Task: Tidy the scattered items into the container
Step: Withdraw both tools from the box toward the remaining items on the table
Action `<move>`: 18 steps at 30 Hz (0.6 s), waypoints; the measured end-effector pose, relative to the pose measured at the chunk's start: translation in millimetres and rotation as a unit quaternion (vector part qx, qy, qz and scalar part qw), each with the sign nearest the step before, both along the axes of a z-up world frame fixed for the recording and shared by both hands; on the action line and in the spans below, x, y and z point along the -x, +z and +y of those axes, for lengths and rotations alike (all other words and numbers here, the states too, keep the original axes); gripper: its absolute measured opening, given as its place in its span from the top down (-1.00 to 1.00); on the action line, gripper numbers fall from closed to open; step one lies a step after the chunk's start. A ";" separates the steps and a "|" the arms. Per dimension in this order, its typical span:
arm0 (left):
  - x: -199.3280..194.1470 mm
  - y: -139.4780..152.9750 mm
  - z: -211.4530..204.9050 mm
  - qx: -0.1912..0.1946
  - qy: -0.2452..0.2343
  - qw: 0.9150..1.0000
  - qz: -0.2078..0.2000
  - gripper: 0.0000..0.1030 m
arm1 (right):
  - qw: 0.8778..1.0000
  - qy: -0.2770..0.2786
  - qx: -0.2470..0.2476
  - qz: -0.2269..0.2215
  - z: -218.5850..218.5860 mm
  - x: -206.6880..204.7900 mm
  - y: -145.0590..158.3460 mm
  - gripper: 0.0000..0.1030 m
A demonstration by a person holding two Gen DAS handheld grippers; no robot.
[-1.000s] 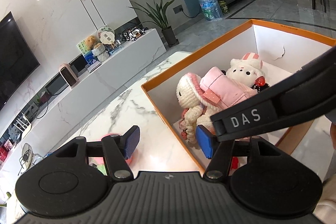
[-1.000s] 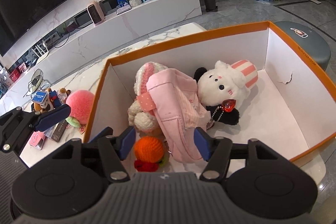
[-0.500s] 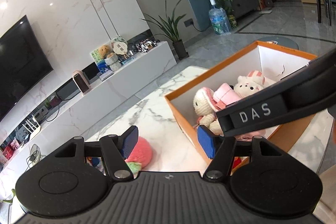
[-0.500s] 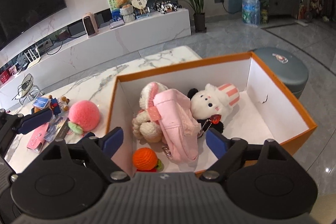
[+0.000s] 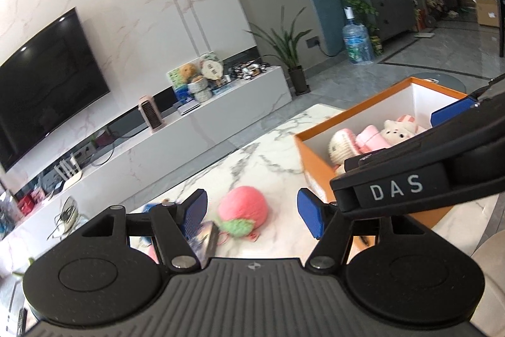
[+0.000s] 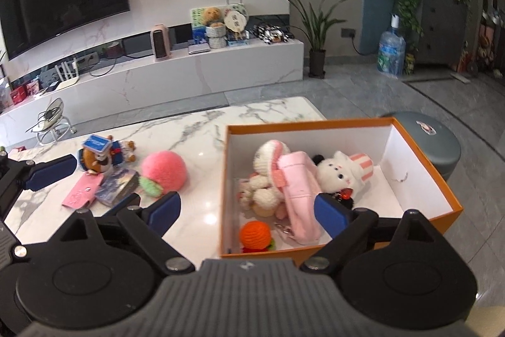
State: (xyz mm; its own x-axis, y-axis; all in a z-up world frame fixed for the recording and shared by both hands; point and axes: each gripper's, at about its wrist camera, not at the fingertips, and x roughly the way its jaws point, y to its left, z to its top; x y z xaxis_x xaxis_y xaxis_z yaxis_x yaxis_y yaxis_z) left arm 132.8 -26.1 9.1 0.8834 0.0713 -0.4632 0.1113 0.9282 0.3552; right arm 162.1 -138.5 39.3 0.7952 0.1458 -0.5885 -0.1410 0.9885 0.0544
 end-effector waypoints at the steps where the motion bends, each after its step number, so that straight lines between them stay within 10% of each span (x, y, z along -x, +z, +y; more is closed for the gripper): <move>1: 2.0 1.2 4.7 0.003 0.006 1.000 0.000 -0.45 | 1.000 0.005 0.002 -0.002 5.0 2.8 1.5 -0.81; 18: 35.5 1.5 76.0 0.060 0.069 0.996 0.004 -0.51 | 0.996 0.057 0.061 -0.024 86.9 44.8 7.7 -0.85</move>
